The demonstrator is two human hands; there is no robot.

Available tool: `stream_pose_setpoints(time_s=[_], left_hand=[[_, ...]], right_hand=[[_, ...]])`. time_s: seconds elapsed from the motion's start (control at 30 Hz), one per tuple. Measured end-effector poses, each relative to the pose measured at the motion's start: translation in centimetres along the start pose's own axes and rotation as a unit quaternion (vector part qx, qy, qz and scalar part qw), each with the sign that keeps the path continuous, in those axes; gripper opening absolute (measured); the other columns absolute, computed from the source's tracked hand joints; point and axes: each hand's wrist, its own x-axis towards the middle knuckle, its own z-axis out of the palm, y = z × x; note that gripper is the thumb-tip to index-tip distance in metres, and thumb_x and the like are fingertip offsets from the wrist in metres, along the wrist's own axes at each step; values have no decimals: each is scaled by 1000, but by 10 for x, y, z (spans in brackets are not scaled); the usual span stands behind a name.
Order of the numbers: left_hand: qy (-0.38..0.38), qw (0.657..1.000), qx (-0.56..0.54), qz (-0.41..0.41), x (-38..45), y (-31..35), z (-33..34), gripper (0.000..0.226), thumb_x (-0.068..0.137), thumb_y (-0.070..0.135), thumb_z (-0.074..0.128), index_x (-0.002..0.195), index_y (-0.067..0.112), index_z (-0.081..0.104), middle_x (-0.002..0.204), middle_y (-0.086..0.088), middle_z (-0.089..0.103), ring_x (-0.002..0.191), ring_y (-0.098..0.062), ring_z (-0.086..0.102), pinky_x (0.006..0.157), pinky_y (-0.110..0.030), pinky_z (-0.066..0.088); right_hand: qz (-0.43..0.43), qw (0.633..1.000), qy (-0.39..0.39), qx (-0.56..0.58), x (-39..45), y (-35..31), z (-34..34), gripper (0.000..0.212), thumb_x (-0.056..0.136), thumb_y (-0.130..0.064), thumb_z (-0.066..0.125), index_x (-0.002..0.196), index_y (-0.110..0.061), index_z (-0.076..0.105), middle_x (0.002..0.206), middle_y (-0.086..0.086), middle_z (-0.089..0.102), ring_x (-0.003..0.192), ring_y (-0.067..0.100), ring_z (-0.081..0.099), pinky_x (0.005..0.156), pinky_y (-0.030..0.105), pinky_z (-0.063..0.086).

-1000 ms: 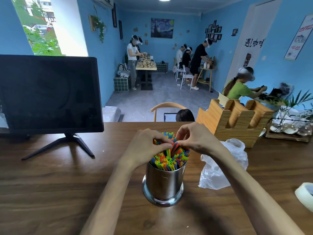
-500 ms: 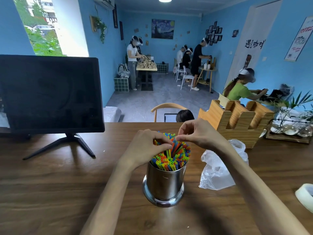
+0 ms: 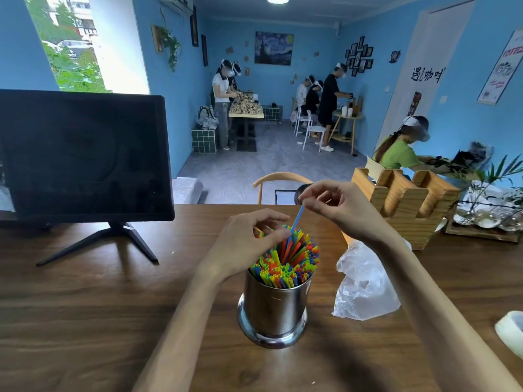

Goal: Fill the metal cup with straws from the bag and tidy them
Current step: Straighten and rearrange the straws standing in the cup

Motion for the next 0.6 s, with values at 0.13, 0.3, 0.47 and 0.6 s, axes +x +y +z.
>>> stream_pose_setpoints(time_s=[0.13,0.3,0.47,0.6], left_hand=[[32,999,-10,-8,3,0,3,40,87,59,68,126,52,63,113,30,67,107,4,61,86,-18,48],[29,999,-29,-12,5,-2,5,30,92,50,67,122,49,67,104,30,71,103,7,66,90,-22,52],[29,999,-44,-2,6,1,7,16,94,50,66,107,50,74,100,28,74,101,4,69,86,-26,53],[67,995,-72,-10,8,4,7,22,94,51,62,111,46,74,104,25,75,103,3,68,94,-31,55]], right_hand=[[-60,988,113,89,2,-14,-16,11,89,-19,71,100,-16,71,88,1,75,75,8,70,63,16,52],[-110,944,247,190,5,-20,-21,13,94,-5,68,105,-13,70,88,-5,78,73,15,71,67,25,55],[-110,954,215,178,1,-19,-9,16,85,-15,75,101,-14,74,86,-6,79,78,13,73,73,24,59],[-106,991,67,43,-4,-8,18,9,85,-14,81,93,-18,80,88,-5,78,84,16,73,74,30,58]])
